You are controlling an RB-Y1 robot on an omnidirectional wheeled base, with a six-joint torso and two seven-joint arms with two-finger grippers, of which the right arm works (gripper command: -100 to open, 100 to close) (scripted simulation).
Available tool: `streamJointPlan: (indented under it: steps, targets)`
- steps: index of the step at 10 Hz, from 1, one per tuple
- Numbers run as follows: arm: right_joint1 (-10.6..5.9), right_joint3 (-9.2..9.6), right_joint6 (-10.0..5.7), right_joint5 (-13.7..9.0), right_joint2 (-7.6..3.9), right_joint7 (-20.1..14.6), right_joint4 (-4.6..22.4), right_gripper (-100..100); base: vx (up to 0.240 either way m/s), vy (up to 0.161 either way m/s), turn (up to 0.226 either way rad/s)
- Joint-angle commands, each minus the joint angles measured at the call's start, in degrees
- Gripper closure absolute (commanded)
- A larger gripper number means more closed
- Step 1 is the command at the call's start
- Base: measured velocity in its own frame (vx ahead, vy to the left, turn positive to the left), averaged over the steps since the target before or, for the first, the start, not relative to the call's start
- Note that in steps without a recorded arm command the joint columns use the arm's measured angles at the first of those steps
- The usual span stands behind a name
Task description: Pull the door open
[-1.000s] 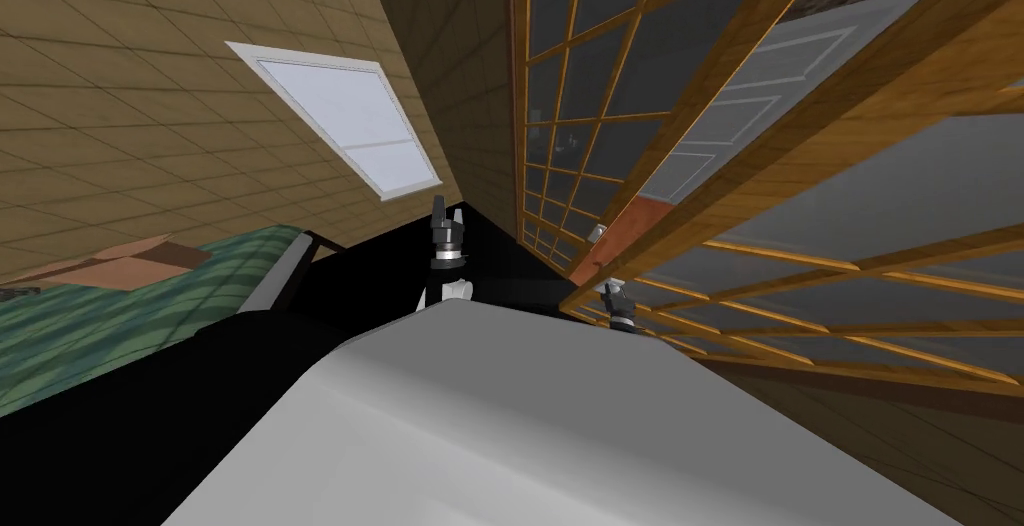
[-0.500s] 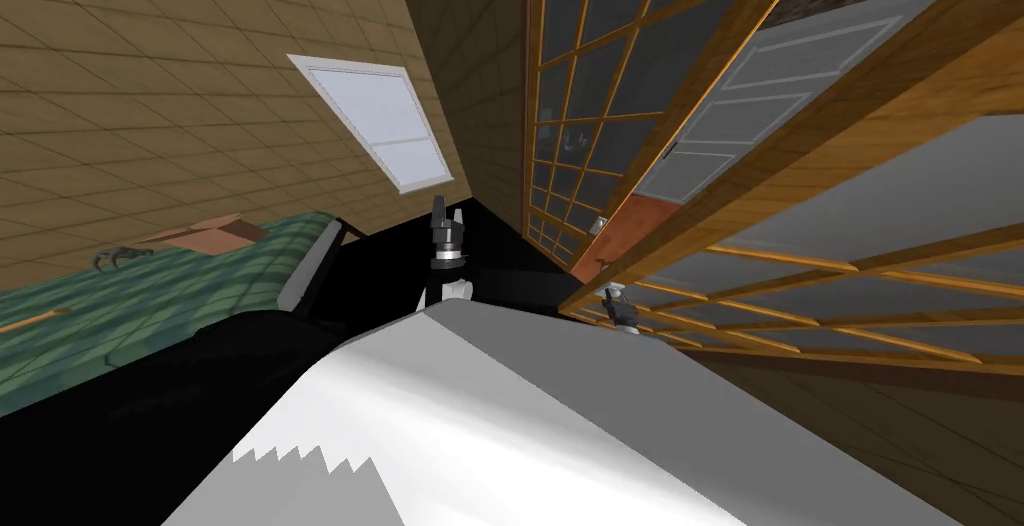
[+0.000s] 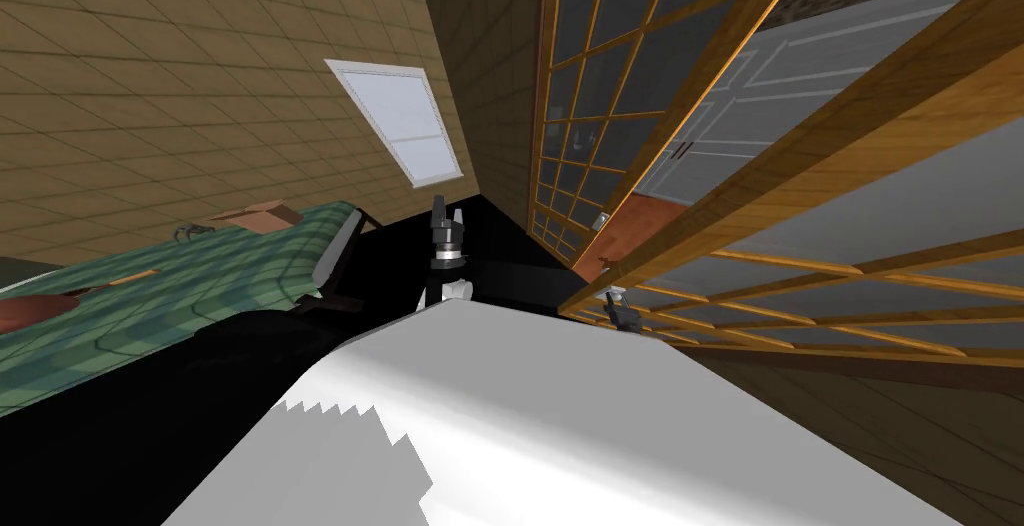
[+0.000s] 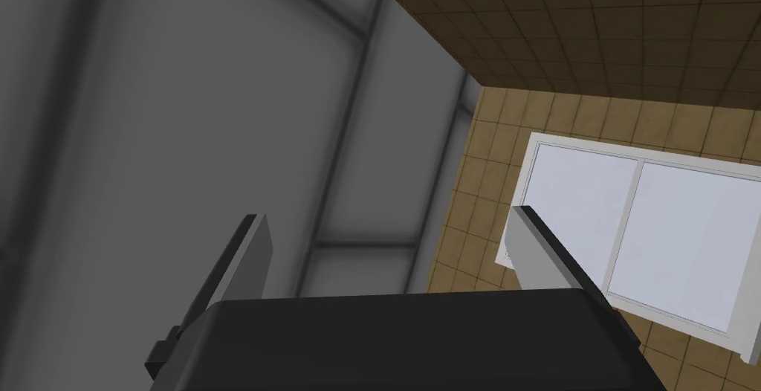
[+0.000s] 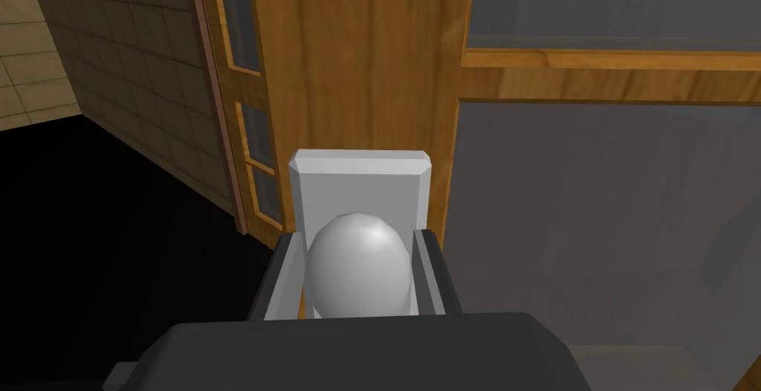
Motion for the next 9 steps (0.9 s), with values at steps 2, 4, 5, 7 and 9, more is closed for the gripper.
streamJointPlan:
  steps: [2,4,5,7,9]
  targets:
    - [1.01,1.87,-2.37,0.72,-1.02,-1.68,0.80,100,-0.211,-0.047,0.116]
    - [1.46,2.90,-3.75,1.12,-1.68,-2.61,1.23,100,-0.204,-0.058,0.113]
    - [1.20,2.61,-3.29,1.06,-1.39,-2.26,1.06,100,-0.093,-0.005,0.018]
    - [1.24,3.32,-4.25,1.50,-1.65,-3.15,1.94,100,-0.167,-0.015,0.142]
    - [1.15,3.80,-5.01,1.82,-1.88,-3.82,2.65,100,-0.205,-0.067,0.144]
